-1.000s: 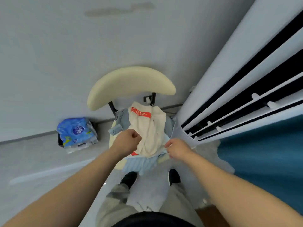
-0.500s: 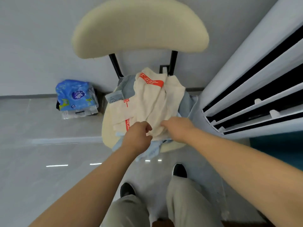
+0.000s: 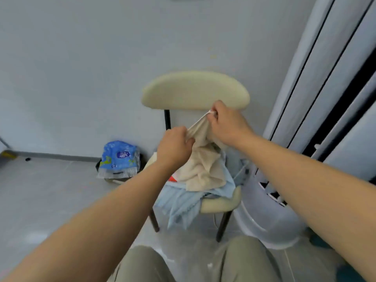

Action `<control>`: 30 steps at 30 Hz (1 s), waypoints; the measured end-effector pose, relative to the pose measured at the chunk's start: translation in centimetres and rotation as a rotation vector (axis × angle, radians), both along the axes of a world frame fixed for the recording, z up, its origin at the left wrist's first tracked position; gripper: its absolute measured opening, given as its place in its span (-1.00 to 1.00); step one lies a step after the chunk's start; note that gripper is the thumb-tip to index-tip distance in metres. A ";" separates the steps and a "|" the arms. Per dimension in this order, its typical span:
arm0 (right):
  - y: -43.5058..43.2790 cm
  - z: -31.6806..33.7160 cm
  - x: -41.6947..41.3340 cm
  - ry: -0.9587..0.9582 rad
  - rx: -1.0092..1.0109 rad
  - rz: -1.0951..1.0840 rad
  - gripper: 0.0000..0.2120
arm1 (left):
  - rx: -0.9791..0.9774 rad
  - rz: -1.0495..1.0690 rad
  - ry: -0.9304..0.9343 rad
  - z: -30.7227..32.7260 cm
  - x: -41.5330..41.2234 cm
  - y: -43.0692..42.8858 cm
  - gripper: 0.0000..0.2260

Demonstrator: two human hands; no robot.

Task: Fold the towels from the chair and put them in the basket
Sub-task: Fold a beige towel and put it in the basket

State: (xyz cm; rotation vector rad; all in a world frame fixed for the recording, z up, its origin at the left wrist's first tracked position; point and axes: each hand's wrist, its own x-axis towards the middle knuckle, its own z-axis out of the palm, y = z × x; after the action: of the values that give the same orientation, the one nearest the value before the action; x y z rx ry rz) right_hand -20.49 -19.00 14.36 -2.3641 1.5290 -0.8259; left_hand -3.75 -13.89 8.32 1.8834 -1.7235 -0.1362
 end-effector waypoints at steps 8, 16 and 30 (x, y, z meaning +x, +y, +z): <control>3.4 15.3 -0.9 -0.392 -0.304 -0.052 -0.92 | -0.218 -0.073 0.067 15.2 0.0 3.7 -0.79; 4.8 20.6 -1.0 -0.645 -0.289 -0.191 -0.85 | -0.079 -0.304 -0.007 16.5 3.4 9.0 -0.75; 0.3 19.4 -2.0 -1.297 0.337 -0.423 -0.84 | 0.331 -0.202 -0.019 15.3 11.9 12.0 -0.88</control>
State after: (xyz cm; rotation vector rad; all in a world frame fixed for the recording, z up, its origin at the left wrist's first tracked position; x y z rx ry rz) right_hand -22.47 -18.65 33.74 -0.8077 1.3130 -1.5563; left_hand 8.19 -1.91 23.63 1.9339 -1.9998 -0.5111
